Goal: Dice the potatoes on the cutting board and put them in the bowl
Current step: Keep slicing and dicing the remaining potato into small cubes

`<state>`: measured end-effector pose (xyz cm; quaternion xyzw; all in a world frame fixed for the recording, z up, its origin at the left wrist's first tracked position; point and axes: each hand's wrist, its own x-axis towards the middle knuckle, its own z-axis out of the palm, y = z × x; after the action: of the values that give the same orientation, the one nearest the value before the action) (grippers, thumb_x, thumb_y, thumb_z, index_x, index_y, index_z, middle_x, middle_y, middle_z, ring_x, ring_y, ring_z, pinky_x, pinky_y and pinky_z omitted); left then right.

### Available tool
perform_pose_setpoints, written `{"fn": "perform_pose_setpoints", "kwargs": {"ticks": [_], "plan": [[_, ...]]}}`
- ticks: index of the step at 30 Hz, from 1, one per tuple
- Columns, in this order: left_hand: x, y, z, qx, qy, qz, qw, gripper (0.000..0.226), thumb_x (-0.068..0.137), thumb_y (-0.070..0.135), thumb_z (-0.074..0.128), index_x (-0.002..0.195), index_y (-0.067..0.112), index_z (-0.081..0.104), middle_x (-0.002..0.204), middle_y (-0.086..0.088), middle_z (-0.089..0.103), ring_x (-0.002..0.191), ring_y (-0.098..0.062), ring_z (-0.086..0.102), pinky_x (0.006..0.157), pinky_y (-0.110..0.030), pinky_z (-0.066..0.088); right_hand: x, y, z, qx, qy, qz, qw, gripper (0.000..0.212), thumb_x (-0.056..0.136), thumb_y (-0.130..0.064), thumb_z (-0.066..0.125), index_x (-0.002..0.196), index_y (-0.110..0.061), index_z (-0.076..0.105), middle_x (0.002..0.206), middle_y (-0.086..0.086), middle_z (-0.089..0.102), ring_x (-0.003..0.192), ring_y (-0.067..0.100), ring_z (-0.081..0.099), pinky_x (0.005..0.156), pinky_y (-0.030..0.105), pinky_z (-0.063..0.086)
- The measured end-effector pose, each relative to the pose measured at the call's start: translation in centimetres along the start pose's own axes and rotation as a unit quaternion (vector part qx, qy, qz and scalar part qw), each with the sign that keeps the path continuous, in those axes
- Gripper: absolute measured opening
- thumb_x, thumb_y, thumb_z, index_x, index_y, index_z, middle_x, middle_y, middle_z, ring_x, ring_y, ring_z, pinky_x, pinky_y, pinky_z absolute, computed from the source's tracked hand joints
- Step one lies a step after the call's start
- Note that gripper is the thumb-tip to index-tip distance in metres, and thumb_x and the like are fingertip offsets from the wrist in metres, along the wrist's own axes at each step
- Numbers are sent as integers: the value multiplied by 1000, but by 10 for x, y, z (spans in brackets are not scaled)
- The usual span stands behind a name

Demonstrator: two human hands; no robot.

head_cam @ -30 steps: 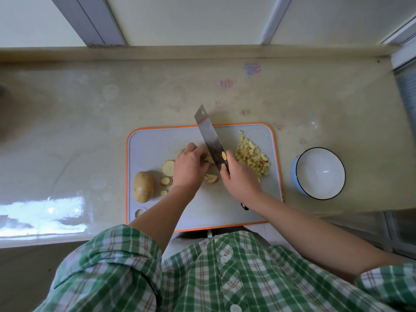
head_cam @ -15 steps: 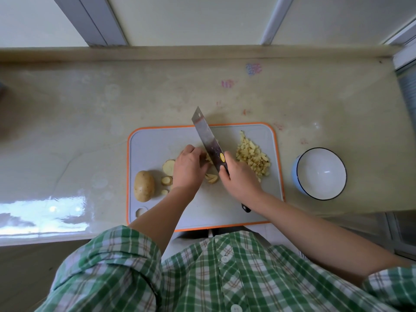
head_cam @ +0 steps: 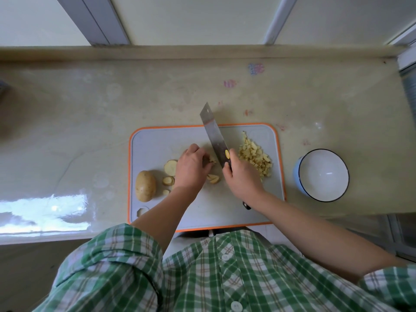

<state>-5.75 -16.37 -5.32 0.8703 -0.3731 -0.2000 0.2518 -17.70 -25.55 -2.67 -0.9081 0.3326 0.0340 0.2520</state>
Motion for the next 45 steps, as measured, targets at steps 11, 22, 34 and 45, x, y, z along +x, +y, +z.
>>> {"fn": "perform_pose_setpoints", "kwargs": {"ticks": [11,22,34,45], "plan": [[-10,-10,-11,-8,19,-40,999,26,77,17,65,102,11,59,98,-5,61,85,-27,60,73,-35,45,-1,-4,0,68,-8,-57,996,18,95,-16,47,88,-19,31,58,8,43,53,36,48,49,42,34],[-18,-8,-12,6,-60,49,997,20,81,20,64,99,11,63,97,-5,56,82,-26,59,66,-33,46,-2,32,-11,70,1,17,997,13,95,-15,45,87,-15,36,57,1,41,55,31,46,52,38,29],[-19,18,5,103,-91,188,972,28,80,26,67,108,20,68,104,-8,55,96,-29,55,60,-30,39,-14,36,-14,129,35,54,990,15,96,-18,46,84,-17,36,62,0,43,60,28,46,56,43,37],[3,25,-5,140,-82,51,986,18,87,23,58,96,11,68,102,-7,58,104,-26,49,72,-37,46,-25,33,-15,157,26,54,986,24,96,-18,46,77,-14,32,58,2,37,53,24,39,53,44,32]]}}
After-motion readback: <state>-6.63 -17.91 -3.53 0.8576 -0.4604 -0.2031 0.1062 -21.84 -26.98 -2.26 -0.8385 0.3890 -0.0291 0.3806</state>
